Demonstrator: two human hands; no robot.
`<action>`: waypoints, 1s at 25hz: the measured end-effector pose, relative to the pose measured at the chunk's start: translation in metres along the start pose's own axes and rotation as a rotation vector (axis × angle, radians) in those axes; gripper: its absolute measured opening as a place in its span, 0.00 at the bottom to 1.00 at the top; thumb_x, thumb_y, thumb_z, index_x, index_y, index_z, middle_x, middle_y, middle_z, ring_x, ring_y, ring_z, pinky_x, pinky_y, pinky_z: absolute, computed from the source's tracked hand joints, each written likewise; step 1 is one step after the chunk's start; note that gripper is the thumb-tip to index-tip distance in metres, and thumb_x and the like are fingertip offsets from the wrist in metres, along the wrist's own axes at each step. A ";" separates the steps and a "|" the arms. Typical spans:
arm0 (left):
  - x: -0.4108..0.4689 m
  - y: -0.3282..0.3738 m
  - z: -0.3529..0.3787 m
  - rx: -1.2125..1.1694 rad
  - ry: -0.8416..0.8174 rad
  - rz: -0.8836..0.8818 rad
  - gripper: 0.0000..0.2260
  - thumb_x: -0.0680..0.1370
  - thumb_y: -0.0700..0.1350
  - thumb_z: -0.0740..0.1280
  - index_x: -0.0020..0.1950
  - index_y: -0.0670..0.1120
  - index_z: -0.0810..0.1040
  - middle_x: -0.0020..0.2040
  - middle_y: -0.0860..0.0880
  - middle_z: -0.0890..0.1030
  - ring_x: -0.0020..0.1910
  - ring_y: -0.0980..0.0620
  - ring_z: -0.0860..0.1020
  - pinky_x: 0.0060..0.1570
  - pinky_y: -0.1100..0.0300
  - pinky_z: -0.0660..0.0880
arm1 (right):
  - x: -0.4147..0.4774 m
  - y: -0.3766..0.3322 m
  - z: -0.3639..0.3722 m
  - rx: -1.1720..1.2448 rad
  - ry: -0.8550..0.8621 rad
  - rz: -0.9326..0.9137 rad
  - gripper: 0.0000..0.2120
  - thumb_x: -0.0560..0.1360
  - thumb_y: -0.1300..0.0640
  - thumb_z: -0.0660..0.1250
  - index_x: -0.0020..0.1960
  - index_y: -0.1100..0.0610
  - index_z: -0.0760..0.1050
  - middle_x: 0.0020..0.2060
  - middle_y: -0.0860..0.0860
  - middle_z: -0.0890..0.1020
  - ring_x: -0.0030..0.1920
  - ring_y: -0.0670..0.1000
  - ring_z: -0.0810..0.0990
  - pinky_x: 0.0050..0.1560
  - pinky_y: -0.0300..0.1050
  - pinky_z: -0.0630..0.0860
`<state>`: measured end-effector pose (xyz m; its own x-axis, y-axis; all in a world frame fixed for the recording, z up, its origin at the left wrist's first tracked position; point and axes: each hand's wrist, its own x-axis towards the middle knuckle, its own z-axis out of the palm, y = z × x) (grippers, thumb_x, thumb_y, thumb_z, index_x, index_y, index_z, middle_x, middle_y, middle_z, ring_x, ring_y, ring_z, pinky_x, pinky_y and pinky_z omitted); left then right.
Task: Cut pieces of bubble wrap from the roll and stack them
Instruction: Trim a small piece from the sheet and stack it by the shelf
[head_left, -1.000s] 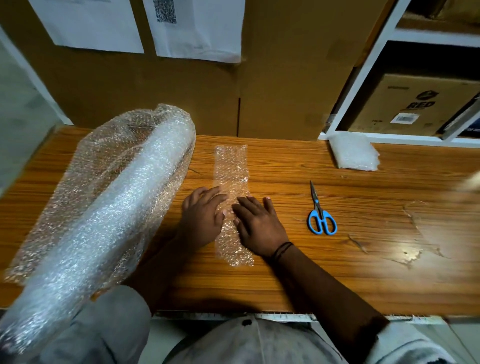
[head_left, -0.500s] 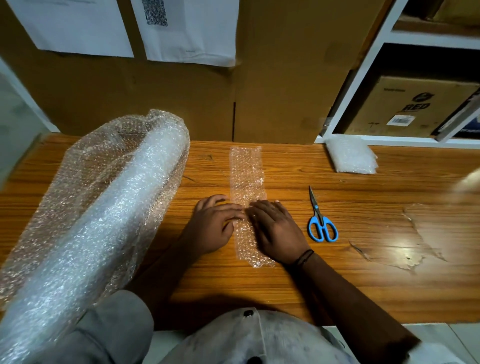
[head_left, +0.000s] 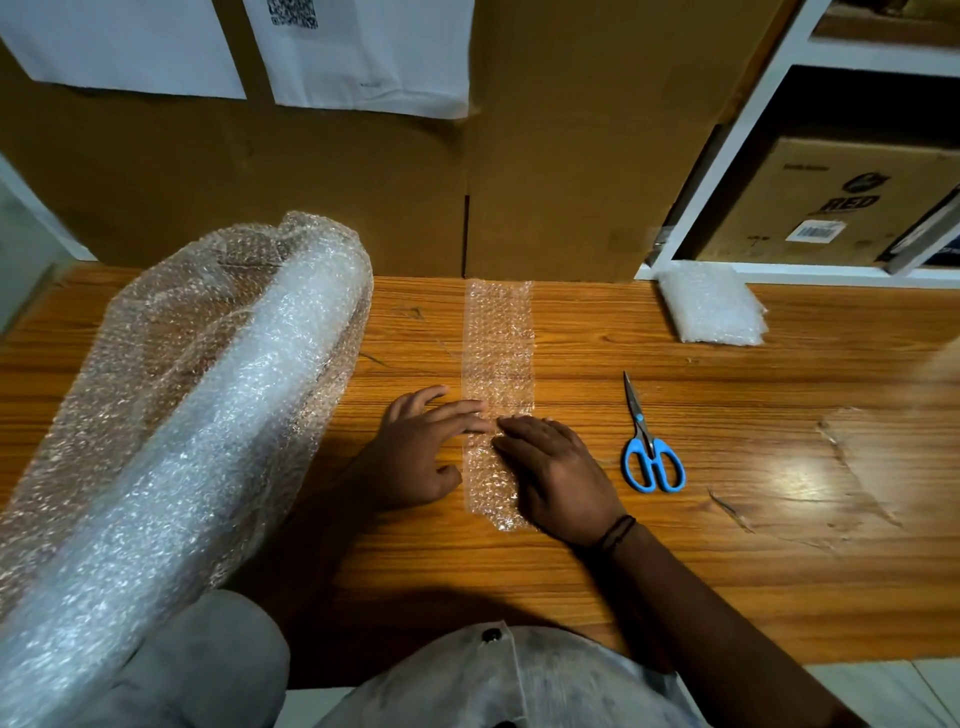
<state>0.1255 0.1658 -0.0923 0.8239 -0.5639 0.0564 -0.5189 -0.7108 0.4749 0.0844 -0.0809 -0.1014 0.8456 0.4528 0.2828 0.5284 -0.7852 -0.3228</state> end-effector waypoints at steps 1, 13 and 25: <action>0.000 -0.001 0.000 0.016 -0.027 0.019 0.30 0.71 0.55 0.66 0.73 0.68 0.68 0.79 0.69 0.60 0.81 0.53 0.50 0.74 0.48 0.46 | 0.000 0.000 0.000 -0.001 0.004 0.004 0.17 0.81 0.58 0.66 0.68 0.56 0.80 0.70 0.53 0.79 0.71 0.57 0.76 0.70 0.60 0.71; 0.002 -0.008 0.012 -0.113 0.167 -0.051 0.12 0.81 0.62 0.62 0.60 0.63 0.79 0.73 0.69 0.71 0.81 0.56 0.55 0.76 0.46 0.44 | 0.001 0.011 -0.010 0.193 -0.088 0.020 0.25 0.76 0.55 0.67 0.73 0.52 0.76 0.73 0.48 0.76 0.75 0.50 0.71 0.73 0.52 0.66; 0.005 -0.001 0.002 -0.243 0.199 -0.129 0.22 0.79 0.54 0.62 0.74 0.60 0.71 0.65 0.62 0.80 0.75 0.59 0.64 0.75 0.54 0.47 | 0.036 -0.013 -0.008 0.450 0.305 0.614 0.05 0.79 0.53 0.71 0.54 0.50 0.84 0.43 0.43 0.87 0.45 0.44 0.85 0.48 0.46 0.81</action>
<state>0.1296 0.1628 -0.0945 0.9201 -0.3655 0.1409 -0.3576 -0.6368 0.6831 0.1073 -0.0584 -0.0797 0.9707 -0.1880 0.1499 0.0129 -0.5816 -0.8133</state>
